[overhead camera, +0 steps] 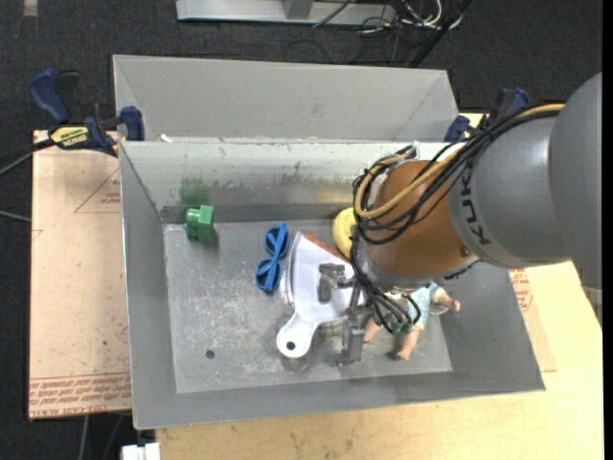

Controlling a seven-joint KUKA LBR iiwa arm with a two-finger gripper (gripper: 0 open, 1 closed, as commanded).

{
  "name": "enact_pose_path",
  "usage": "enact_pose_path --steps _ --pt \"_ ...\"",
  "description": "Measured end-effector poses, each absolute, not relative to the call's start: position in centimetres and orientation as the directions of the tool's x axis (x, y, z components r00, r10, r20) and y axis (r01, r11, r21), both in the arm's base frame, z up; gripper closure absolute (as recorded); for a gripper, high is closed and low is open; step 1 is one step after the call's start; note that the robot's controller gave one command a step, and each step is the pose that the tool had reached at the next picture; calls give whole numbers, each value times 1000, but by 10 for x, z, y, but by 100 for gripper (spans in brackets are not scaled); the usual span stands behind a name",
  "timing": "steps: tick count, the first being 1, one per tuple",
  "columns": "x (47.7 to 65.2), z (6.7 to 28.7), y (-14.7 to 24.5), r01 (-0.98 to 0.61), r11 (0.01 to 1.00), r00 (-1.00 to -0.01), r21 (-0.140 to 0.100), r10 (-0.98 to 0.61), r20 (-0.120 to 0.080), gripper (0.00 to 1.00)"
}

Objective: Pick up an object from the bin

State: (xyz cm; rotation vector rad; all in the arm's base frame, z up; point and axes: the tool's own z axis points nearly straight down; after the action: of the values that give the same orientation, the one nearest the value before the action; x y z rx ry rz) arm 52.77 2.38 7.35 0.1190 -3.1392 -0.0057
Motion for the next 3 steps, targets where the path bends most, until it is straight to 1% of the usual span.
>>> enact_pose_path --steps 1,2,3 --pt "527 72 36 -224 974 -974 4 -224 -6 100" --pt "527 72 36 -224 975 -975 4 -224 -6 100" --pt "523 112 36 -229 973 -973 5 -229 1 100"
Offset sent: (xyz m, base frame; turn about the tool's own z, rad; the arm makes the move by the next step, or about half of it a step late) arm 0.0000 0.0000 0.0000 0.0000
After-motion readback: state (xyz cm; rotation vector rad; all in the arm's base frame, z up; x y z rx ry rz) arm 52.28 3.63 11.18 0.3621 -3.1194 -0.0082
